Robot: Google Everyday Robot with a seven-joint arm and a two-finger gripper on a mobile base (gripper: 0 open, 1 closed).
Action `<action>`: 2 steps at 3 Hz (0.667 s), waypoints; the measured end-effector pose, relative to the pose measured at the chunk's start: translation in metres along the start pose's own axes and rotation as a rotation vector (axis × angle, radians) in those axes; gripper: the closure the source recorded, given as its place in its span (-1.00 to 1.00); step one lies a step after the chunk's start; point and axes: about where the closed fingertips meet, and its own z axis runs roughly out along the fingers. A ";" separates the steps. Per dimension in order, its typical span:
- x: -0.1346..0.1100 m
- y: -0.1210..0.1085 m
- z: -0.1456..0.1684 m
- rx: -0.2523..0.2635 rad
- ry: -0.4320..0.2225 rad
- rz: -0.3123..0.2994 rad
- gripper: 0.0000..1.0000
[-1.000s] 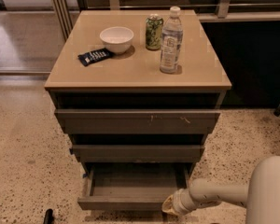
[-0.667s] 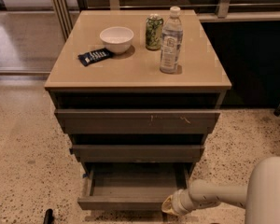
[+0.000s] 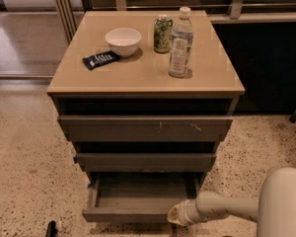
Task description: Close bottom drawer
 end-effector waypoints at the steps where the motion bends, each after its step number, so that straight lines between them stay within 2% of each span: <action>1: -0.001 -0.006 0.009 0.030 -0.013 -0.031 1.00; 2: 0.001 -0.013 0.017 0.065 -0.031 -0.051 1.00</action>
Offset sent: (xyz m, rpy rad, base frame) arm 0.0267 0.0052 -0.0232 0.0331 -0.1464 0.0002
